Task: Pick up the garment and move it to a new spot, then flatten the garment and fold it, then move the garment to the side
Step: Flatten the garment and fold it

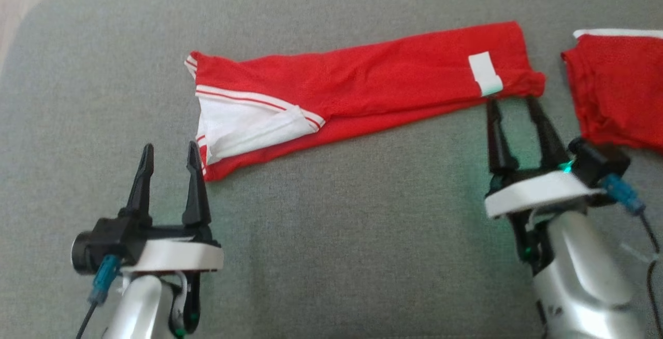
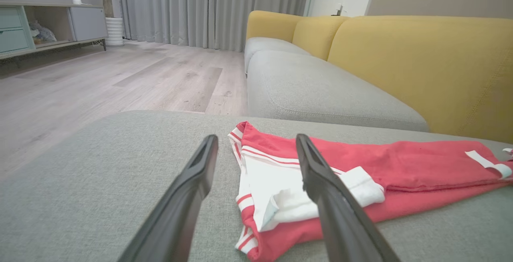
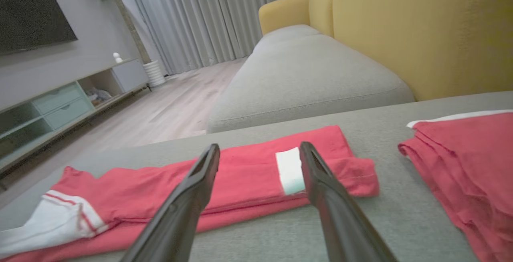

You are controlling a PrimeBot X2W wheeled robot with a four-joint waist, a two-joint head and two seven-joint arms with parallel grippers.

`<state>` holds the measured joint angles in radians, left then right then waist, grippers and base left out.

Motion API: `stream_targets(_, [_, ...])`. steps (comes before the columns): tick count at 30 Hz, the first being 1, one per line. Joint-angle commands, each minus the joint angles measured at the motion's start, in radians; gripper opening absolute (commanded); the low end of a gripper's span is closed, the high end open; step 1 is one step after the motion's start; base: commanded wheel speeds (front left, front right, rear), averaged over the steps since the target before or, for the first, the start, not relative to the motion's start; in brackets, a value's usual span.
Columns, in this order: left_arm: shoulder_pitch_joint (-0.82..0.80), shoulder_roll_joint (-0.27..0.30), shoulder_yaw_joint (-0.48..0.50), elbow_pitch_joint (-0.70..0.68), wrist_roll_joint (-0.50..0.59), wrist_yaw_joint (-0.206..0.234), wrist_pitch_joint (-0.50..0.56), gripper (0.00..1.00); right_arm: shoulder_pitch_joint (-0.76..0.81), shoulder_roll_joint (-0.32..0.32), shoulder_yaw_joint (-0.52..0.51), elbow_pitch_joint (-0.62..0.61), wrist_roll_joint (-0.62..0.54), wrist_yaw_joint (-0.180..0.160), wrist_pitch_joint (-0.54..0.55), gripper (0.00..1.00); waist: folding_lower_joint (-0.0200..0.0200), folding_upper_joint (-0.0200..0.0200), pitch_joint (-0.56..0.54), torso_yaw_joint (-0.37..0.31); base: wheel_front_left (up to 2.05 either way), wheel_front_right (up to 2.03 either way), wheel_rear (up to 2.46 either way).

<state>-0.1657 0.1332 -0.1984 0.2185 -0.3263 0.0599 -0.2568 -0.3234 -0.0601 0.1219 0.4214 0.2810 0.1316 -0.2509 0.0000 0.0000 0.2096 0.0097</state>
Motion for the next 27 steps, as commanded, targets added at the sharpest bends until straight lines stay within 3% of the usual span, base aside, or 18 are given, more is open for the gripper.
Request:
stream_targets(1, [-0.061,-0.003,0.04,-0.018,0.024,-0.019,-0.005,1.0,-0.074,0.01,-0.021,0.005,-0.029,-0.001,-0.011,1.0,0.0,0.0,0.042,0.01,0.0,0.0,0.0])
stream_targets(4, [-0.081,-0.015,0.039,-0.01,0.041,-0.038,-0.005,1.0,-0.119,0.01,-0.079,0.064,-0.078,-0.001,-0.001,1.0,0.0,0.0,0.067,0.022,0.0,0.0,0.0])
stream_targets(13, [-0.137,-0.061,0.047,0.017,0.086,-0.093,-0.005,1.0,-0.332,0.01,-0.403,0.321,-0.268,-0.001,0.072,1.0,0.0,0.0,0.143,0.08,0.0,0.0,0.0])
stream_targets(21, [-0.155,-0.076,0.06,0.026,0.106,-0.114,-0.005,1.0,-0.42,0.01,-0.531,0.538,-0.382,-0.001,0.099,1.0,0.0,0.0,0.165,0.101,0.0,0.0,0.0])
stream_targets(22, [-0.157,-0.077,0.062,0.026,0.107,-0.115,-0.005,1.0,-0.427,0.01,-0.534,0.562,-0.391,-0.001,0.098,0.67,0.0,0.0,0.167,0.101,0.0,0.0,0.0])
stream_targets(23, [-0.158,-0.078,0.065,0.026,0.108,-0.116,-0.005,1.0,-0.435,0.01,-0.537,0.582,-0.398,-0.001,0.093,0.0,0.0,0.0,0.168,0.101,0.0,0.0,0.0])
stream_targets(27, [-0.157,-0.08,0.079,0.029,0.112,-0.116,-0.005,1.0,-0.463,0.01,-0.542,0.636,-0.416,-0.001,0.057,0.0,0.0,0.0,0.16,0.089,0.0,0.0,0.0])
